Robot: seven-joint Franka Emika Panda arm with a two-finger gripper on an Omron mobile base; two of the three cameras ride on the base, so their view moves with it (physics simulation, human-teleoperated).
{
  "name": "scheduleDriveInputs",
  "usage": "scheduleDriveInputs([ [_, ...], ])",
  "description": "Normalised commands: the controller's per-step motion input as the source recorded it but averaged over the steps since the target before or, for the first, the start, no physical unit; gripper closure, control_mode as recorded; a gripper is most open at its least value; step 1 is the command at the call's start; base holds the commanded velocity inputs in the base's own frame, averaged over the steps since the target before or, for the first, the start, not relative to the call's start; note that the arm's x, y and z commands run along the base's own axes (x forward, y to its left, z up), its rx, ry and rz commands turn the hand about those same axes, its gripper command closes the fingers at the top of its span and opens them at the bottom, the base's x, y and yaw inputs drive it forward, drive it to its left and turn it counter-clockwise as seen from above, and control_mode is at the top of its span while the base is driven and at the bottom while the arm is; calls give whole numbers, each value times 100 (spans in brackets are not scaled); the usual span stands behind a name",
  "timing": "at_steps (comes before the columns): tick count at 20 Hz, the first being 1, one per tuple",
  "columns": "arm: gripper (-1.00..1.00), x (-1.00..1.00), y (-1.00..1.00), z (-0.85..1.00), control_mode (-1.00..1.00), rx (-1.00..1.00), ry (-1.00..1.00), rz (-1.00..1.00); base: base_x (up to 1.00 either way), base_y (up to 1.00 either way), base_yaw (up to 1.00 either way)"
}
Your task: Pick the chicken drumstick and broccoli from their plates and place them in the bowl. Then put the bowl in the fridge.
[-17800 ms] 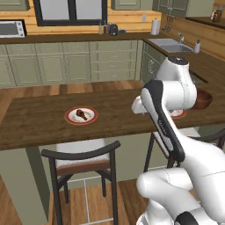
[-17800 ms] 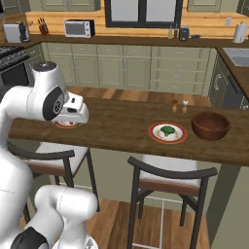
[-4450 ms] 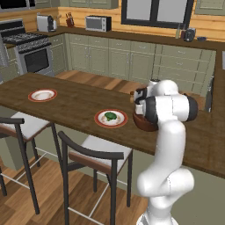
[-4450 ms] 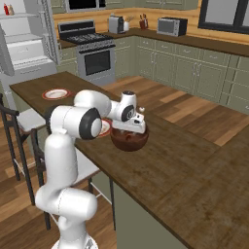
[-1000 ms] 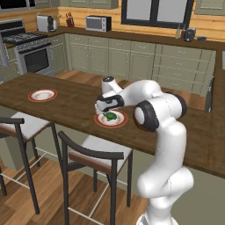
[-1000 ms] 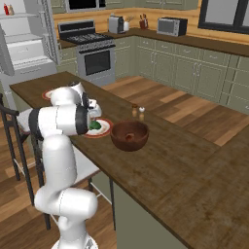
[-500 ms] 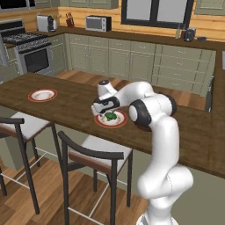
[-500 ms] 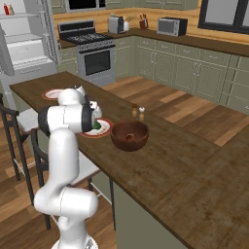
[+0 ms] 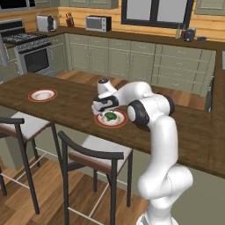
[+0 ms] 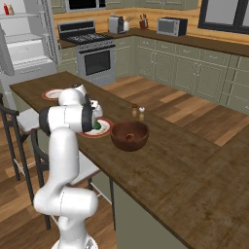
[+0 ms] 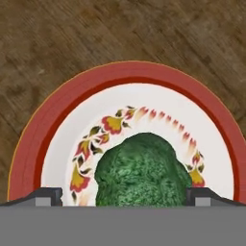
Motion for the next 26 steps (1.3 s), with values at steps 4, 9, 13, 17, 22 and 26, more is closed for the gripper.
scheduleDriveInputs([
  [4,-100,-29,-4,0,-100,-2,-4,13,0,0,0],
  [9,-100,-31,-2,0,-100,-6,-5,15,0,0,0],
  [13,-100,-8,-21,-3,-100,-6,-2,11,0,0,0],
  [17,-100,13,-33,-14,-100,0,-3,14,0,0,0],
  [22,-100,15,0,-21,-100,-1,-5,14,0,0,0],
  [26,-100,16,0,-28,-100,0,-1,12,0,0,0],
])
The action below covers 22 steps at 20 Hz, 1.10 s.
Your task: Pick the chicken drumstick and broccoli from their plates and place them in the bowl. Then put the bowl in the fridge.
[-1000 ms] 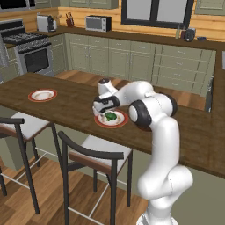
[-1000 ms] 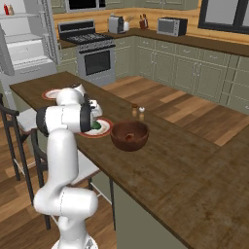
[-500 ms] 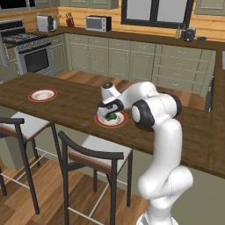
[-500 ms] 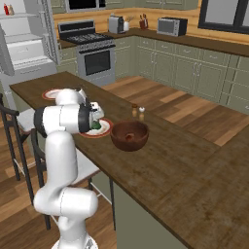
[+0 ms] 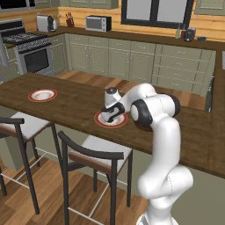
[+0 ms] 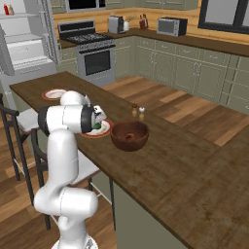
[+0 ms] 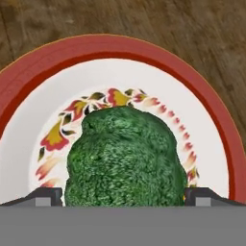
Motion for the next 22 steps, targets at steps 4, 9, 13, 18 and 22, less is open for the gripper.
scheduleDriveInputs([
  [4,100,34,0,-22,-100,0,-7,13,0,0,0],
  [9,100,29,0,-23,-100,0,-1,18,0,0,0],
  [13,100,-18,0,-25,-100,0,-2,15,0,0,0],
  [18,100,-92,-1,66,-100,0,-12,3,0,0,0],
  [22,100,-100,0,100,-100,0,-31,-10,0,0,0],
])
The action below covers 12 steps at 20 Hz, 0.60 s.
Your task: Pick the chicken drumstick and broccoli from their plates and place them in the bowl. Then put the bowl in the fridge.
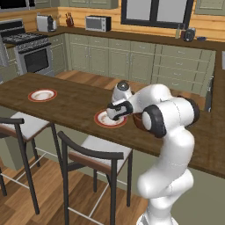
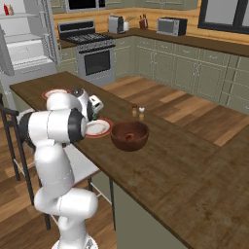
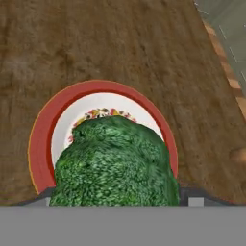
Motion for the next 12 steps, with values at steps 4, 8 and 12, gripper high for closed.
scheduleDriveInputs([
  [4,100,-91,-8,62,-100,6,-9,-29,0,0,0],
  [8,100,-80,-11,60,-100,16,0,-39,0,0,0],
  [12,100,-58,-1,96,-100,20,0,-42,0,0,0],
])
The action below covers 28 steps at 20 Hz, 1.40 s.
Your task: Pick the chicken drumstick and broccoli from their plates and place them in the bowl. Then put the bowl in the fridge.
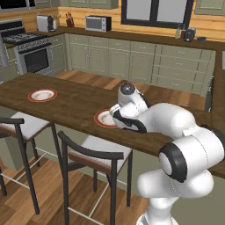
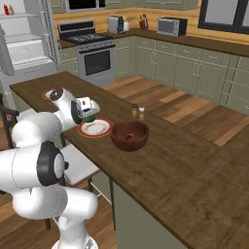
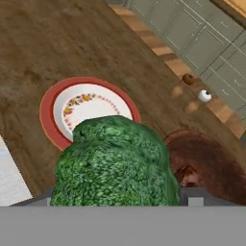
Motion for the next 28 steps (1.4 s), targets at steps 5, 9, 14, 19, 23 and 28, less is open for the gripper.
scheduleDriveInputs([
  [5,100,-47,-13,70,-100,18,3,-41,0,0,0],
  [9,100,-48,-66,24,-100,25,8,-33,0,0,0],
  [14,100,-13,-64,6,-100,32,8,-18,0,0,0],
  [19,100,32,-51,-14,-100,15,33,3,0,0,0],
  [23,100,44,-54,-17,-100,6,22,6,0,0,0],
  [28,100,39,-39,-14,-100,1,9,6,0,0,0],
])
